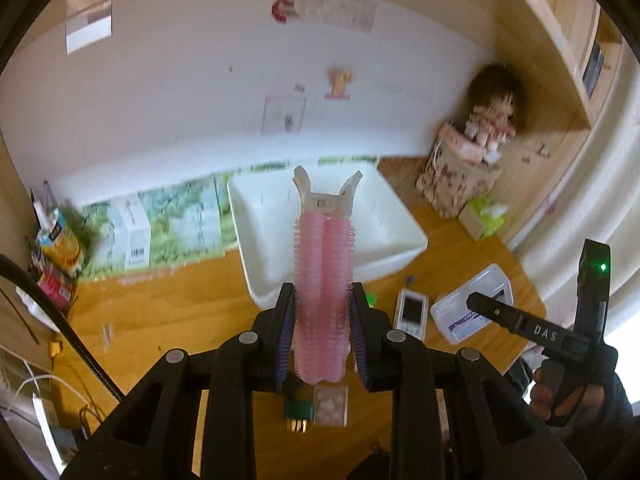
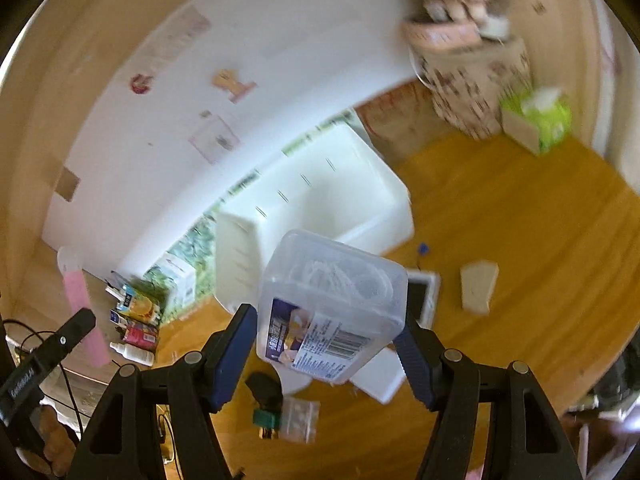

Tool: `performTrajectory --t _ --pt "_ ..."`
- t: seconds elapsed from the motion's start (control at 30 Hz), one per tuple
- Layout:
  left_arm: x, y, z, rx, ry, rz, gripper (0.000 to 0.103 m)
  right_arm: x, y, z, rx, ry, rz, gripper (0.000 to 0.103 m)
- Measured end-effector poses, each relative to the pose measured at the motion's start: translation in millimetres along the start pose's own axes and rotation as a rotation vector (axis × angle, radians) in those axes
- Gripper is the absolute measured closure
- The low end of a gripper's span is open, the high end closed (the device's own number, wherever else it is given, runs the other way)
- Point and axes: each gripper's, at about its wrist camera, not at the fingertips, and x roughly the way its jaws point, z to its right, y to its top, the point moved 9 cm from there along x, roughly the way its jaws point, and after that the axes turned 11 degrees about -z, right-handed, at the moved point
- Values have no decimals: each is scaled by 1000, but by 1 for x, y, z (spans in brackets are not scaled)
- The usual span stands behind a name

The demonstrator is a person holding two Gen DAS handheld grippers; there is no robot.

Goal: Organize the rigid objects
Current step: 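Lift and carry roller with left tool while right tool carries box toward basket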

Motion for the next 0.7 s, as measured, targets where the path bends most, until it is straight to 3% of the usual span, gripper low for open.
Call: performTrajectory --t 0.37,0.7 --pt "0 34 -3 -31 -40 137 75 -3 48 -33 -179 -2 134 35" --pt "39 61 -16 -94 -43 237 75 24 87 -50 -376 -24 213 35"
